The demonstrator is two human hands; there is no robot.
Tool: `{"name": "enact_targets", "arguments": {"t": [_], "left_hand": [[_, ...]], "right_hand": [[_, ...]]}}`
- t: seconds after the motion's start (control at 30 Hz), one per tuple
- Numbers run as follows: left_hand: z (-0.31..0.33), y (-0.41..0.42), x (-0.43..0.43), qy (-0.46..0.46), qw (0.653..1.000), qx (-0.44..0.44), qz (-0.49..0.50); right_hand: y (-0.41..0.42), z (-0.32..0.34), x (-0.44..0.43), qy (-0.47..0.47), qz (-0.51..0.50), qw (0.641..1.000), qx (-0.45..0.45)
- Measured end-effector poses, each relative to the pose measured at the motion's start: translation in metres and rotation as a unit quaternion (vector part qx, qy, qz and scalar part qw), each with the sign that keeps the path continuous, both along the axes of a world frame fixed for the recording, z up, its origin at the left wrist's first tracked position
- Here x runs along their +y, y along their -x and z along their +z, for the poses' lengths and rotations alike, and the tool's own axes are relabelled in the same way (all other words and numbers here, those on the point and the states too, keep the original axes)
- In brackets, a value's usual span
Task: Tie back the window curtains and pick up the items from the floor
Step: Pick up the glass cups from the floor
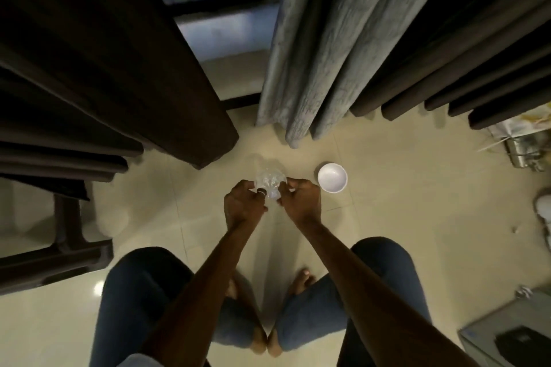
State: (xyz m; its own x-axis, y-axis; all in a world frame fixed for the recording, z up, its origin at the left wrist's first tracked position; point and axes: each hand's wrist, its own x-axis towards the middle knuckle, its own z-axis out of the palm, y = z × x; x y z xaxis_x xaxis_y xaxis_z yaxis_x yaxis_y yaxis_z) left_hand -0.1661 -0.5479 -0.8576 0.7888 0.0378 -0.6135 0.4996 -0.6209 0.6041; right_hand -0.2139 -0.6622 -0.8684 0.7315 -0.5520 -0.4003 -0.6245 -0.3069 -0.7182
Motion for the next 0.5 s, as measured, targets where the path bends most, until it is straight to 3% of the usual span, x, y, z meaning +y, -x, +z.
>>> {"name": "enact_targets", "arguments": {"t": [0.17, 0.5], "left_hand": [[0.128, 0.003, -0.006, 0.029, 0.999, -0.011, 0.024], [0.369, 0.042, 0.004, 0.082, 0.993, -0.007, 0.085]], "right_hand": [[0.009, 0.12, 0.003, -0.002, -0.041, 0.999, -0.016], [0.052, 0.363, 0.011, -0.131, -0.1, 0.985, -0.041]]}}
